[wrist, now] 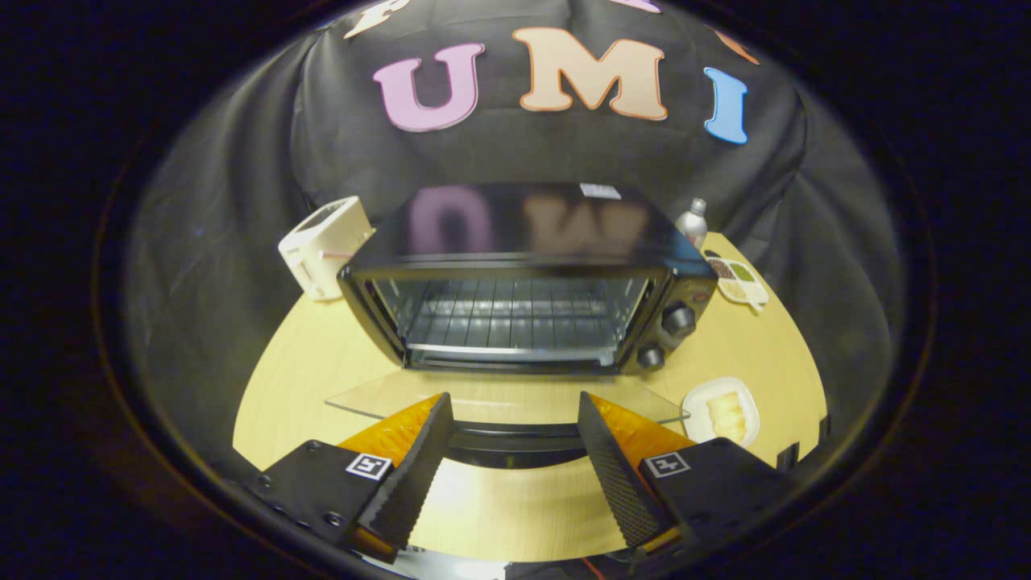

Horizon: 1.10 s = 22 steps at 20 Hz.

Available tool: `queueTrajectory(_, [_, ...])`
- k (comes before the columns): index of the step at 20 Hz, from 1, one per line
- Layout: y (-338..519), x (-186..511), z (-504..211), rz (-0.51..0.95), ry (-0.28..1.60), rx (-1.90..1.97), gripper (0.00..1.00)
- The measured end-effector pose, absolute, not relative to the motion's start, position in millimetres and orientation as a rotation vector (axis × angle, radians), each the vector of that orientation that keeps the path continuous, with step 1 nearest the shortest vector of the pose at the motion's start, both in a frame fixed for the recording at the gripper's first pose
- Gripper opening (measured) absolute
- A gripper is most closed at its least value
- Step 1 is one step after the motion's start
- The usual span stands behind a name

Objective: Open the toaster oven, put the food inside, and close the toaster oven door.

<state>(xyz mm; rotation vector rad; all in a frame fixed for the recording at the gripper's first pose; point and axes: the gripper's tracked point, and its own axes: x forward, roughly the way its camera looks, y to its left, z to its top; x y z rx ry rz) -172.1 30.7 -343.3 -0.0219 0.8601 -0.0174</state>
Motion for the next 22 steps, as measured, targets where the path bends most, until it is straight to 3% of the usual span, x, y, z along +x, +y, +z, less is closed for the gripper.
queueTrajectory(13, [38.2,-216.7,-436.3,0.004,1.074,-0.032,0.93])
queueTrajectory(22, [18.1,-201.8,-420.2,0.005,1.041,0.002,0.93])
